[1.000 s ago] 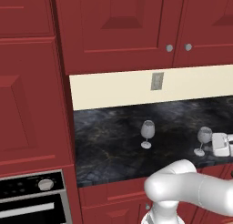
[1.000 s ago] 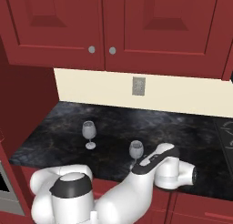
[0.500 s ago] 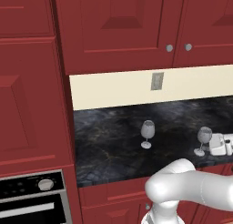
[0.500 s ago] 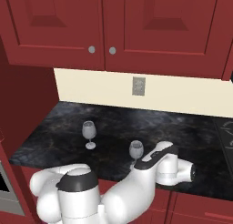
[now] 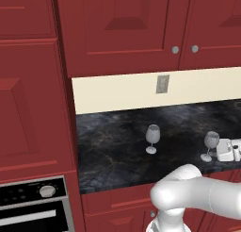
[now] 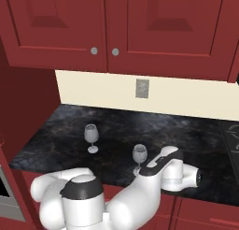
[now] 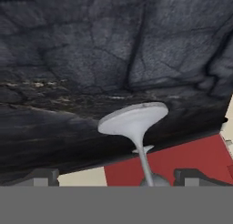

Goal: Retrieve the wine glasses from the counter and place one next to each plate.

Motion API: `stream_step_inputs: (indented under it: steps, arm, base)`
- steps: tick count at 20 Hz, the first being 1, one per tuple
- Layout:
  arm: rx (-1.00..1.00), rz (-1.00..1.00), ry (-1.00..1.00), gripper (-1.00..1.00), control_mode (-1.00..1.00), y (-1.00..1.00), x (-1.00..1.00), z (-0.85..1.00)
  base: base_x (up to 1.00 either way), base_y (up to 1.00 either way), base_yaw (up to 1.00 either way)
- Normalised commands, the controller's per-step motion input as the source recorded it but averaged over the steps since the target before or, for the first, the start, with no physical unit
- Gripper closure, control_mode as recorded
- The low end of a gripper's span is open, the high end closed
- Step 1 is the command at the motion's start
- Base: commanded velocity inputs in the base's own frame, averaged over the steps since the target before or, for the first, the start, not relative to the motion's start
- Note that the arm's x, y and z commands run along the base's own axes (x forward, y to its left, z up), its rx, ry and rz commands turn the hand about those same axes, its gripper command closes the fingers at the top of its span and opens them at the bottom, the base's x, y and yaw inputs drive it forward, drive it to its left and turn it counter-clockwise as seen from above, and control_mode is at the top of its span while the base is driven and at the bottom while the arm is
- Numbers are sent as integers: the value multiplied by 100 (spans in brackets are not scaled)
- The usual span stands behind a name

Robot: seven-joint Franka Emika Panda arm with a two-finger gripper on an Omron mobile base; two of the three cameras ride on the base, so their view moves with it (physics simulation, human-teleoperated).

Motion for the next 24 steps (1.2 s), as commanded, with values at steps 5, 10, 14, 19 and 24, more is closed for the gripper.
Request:
stream_step_inputs:
  steps: [5, 10, 14, 19, 24]
  arm:
    - [0, -1, 0, -100, -100, 19, 0, 0]
    - [0, -6, 0, -100, -100, 31, 0, 0]
    - [0, -4, 0, 100, -100, 4, 0, 0]
    - [5, 0, -6, 100, -100, -9, -9, 13]
    - [0, 0, -12, 100, -100, 0, -28, 28]
  base:
    - [0, 0, 0]
    - [0, 0, 0]
    - [0, 0, 0]
    - [0, 0, 0]
    - [0, 0, 0]
